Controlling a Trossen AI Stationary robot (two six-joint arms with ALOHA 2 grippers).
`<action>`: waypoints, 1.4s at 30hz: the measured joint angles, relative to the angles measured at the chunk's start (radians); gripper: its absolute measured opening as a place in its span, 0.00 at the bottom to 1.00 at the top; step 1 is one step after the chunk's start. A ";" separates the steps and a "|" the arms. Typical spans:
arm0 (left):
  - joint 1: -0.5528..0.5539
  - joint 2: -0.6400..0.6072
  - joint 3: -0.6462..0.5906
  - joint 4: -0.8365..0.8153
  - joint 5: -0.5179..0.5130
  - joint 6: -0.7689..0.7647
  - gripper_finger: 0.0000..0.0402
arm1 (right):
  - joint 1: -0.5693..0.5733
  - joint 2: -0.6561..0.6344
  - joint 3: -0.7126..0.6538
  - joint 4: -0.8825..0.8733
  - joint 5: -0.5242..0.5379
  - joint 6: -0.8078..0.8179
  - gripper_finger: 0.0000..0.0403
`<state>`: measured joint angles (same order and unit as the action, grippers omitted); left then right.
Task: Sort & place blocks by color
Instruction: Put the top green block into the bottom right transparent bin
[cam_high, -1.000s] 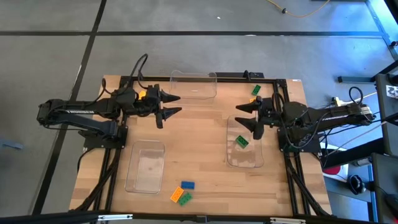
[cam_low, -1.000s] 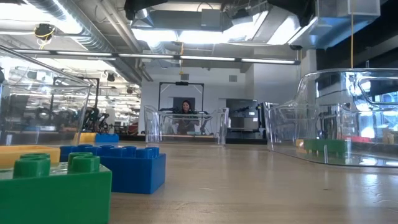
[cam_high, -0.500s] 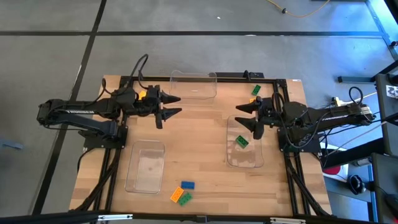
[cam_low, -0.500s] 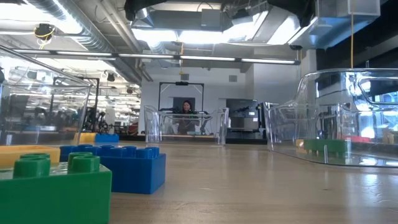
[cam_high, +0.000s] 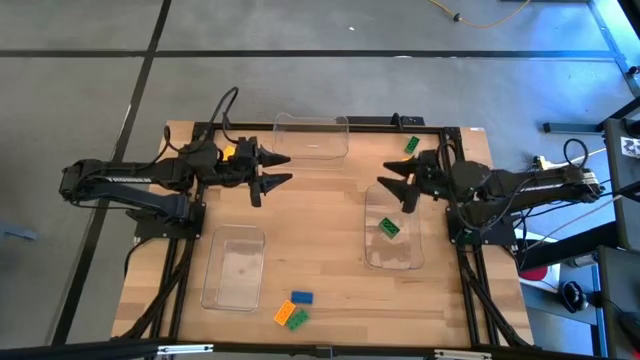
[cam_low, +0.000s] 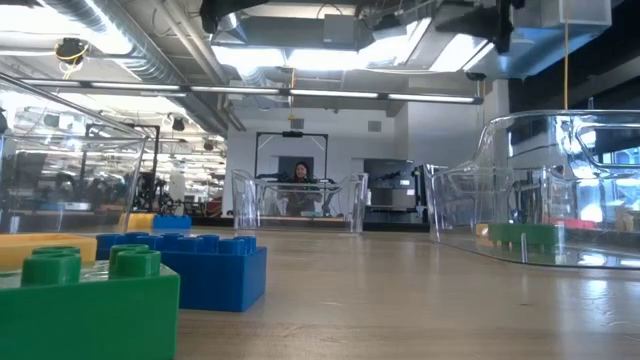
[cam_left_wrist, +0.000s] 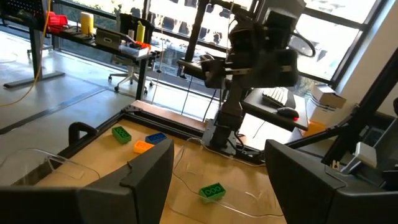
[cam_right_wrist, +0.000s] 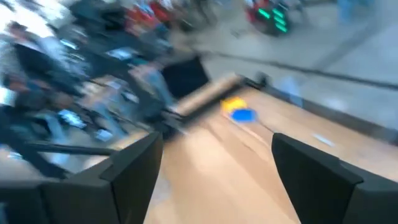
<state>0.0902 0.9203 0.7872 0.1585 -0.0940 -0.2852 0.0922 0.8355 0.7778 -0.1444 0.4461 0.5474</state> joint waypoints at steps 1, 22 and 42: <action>0.000 0.000 0.000 0.000 0.000 0.000 0.60 | -0.021 0.018 0.041 -0.086 0.007 0.028 0.75; 0.000 0.000 0.000 0.000 -0.001 0.004 0.60 | -0.823 0.453 0.179 -0.605 -0.074 0.264 0.75; 0.001 0.000 0.000 0.000 -0.001 0.005 0.60 | -0.997 0.800 0.075 -0.260 -0.061 0.337 0.75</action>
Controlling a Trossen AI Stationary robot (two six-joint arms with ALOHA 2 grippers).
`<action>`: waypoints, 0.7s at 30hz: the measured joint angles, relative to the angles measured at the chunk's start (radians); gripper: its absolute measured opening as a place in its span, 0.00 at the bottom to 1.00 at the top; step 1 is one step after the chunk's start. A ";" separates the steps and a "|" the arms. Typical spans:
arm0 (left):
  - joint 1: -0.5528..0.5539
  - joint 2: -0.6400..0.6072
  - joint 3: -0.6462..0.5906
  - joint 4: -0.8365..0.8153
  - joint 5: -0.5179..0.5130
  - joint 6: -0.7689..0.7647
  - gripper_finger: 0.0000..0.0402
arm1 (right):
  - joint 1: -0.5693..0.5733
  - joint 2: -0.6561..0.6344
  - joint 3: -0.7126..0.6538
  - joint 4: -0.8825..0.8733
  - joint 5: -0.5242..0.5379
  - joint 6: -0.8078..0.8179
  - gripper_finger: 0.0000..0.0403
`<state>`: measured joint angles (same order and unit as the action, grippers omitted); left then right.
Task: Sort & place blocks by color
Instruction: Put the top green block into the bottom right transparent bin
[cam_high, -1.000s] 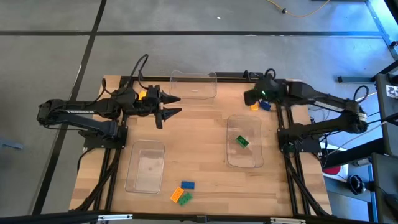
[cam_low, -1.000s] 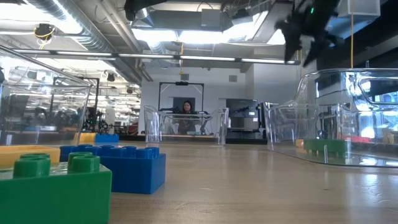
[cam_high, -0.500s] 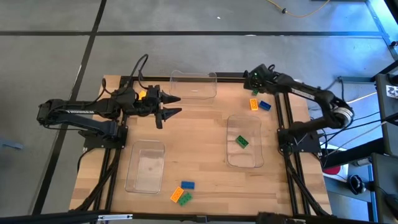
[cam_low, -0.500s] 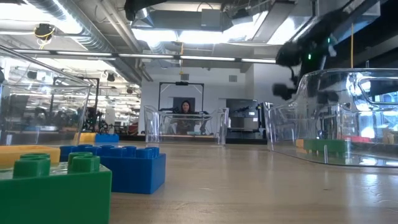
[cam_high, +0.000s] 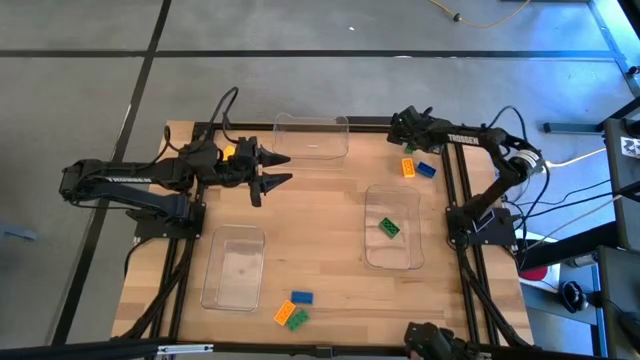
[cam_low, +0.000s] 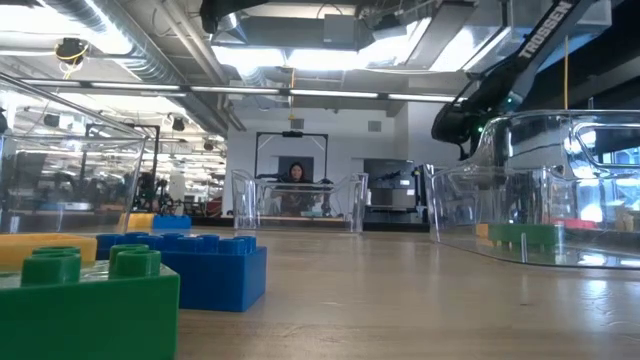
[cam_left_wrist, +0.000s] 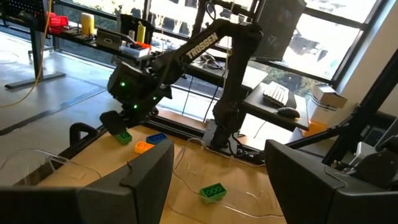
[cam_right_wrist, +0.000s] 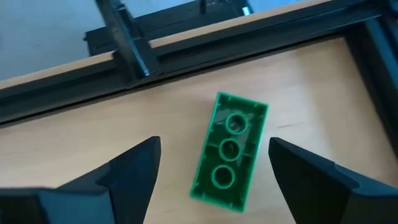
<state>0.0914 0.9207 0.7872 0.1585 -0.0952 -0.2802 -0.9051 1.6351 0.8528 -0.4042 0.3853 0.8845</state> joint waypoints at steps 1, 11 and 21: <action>0.000 0.000 0.000 0.000 0.000 0.000 0.60 | 0.000 0.005 0.000 0.000 0.010 0.000 0.75; 0.000 0.000 0.000 0.000 0.000 0.000 0.60 | -0.009 0.058 0.009 0.008 0.055 0.029 0.64; 0.000 0.000 0.000 0.000 0.000 -0.001 0.60 | -0.007 0.059 0.009 0.006 0.059 0.028 0.41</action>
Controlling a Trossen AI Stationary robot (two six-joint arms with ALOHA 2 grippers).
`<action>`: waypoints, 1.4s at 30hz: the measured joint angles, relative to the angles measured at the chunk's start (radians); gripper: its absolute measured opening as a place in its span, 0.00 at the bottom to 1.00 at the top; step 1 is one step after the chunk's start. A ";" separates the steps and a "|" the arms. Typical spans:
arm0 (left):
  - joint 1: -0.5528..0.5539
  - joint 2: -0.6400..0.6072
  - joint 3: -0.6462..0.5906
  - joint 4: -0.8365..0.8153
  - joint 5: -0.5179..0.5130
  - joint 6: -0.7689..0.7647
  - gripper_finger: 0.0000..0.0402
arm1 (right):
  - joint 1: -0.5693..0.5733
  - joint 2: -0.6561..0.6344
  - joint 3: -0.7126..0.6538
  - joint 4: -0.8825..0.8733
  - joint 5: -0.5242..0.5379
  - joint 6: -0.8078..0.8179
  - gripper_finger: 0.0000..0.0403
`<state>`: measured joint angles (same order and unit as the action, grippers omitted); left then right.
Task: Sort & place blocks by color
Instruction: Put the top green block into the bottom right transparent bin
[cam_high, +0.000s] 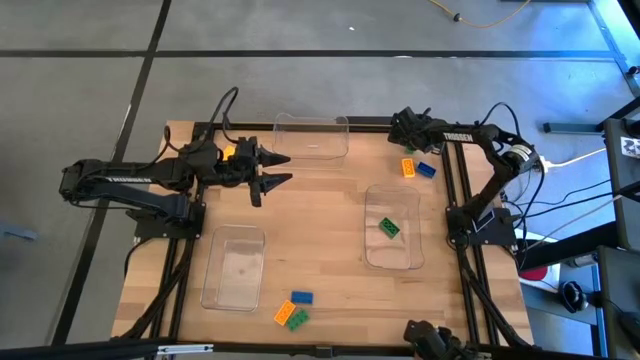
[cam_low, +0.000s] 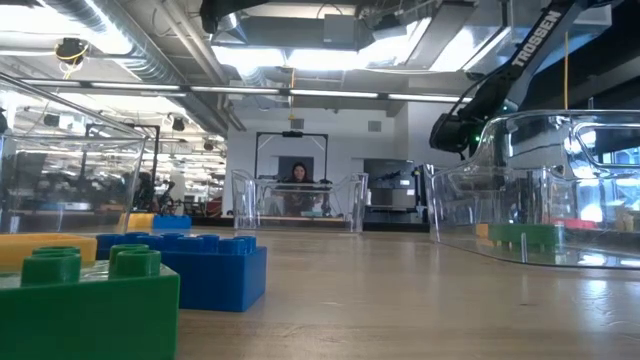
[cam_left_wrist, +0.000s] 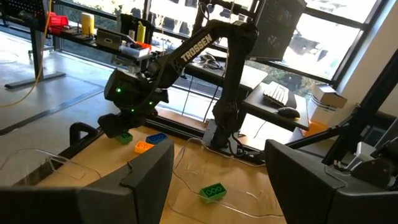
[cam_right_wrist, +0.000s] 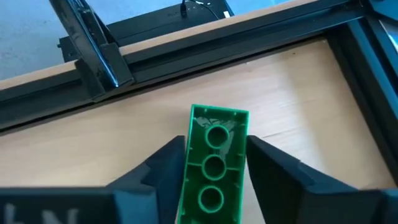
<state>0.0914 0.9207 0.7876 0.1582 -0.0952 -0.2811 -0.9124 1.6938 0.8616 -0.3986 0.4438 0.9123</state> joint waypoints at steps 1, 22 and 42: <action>0.000 0.000 0.000 0.000 0.000 -0.001 0.60 | 0.000 0.000 0.000 -0.001 0.000 0.000 0.39; 0.000 0.000 0.000 0.000 0.004 -0.004 0.60 | 0.003 0.000 -0.003 -0.033 -0.004 0.029 0.57; 0.000 0.000 0.000 0.000 0.004 -0.004 0.60 | 0.018 -0.050 -0.005 -0.115 -0.133 -0.120 0.34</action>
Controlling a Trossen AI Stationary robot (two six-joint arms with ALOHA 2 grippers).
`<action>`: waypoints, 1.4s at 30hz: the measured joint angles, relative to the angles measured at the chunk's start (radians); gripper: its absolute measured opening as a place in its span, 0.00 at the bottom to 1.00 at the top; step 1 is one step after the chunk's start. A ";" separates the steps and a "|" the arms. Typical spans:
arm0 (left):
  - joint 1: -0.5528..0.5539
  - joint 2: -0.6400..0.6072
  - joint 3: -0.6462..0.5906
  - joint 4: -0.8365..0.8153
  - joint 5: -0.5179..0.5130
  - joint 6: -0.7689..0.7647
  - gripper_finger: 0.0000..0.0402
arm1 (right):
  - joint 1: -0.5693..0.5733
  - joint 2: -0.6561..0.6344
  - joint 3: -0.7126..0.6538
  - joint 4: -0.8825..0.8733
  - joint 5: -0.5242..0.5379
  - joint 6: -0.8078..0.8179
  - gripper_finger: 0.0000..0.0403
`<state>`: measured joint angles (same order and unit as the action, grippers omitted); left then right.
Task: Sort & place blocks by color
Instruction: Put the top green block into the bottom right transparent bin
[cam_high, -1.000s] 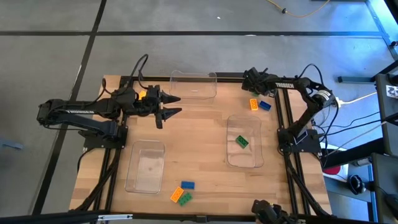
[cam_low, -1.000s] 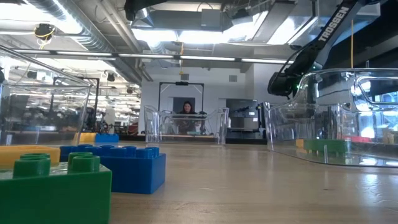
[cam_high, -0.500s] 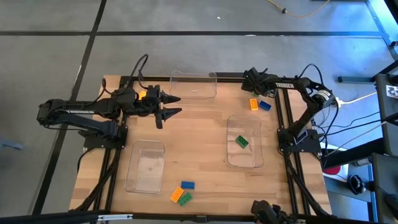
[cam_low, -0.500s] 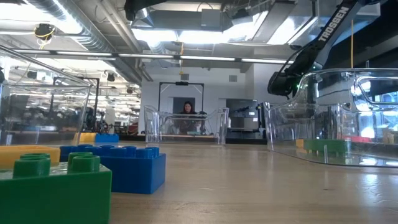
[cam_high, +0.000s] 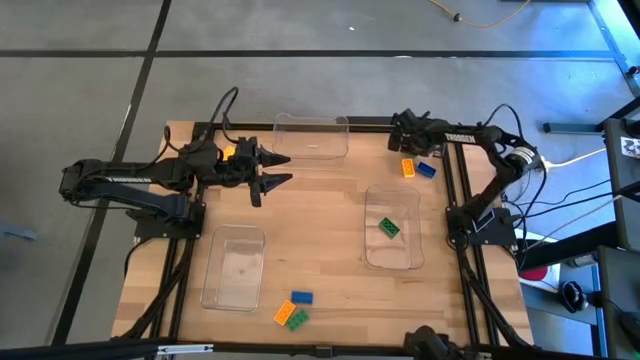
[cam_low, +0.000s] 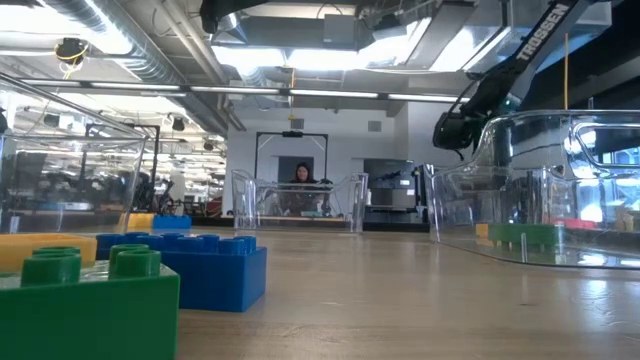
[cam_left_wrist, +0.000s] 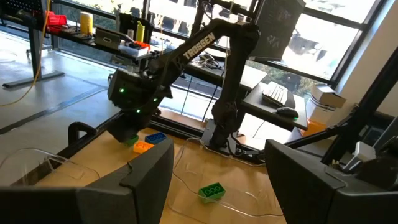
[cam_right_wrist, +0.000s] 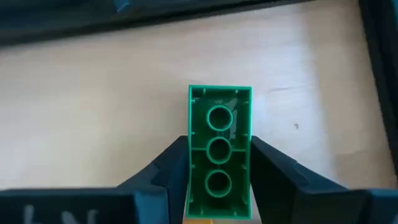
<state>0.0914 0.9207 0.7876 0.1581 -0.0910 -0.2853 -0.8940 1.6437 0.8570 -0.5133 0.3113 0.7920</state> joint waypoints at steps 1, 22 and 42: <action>0.000 0.000 0.000 0.000 0.000 0.000 0.60 | 0.002 -0.029 0.000 -0.002 0.001 -0.045 0.34; 0.000 0.000 0.000 0.000 0.000 0.007 0.60 | 0.585 -0.882 0.002 0.223 -0.366 -0.418 0.34; 0.000 0.000 0.000 0.020 -0.008 0.031 0.60 | 0.808 -0.867 0.002 0.411 -0.252 -0.457 0.34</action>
<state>0.0912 0.9207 0.7876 0.1780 -0.0990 -0.2543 -0.0860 0.7769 0.8593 -0.1024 0.0593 0.3347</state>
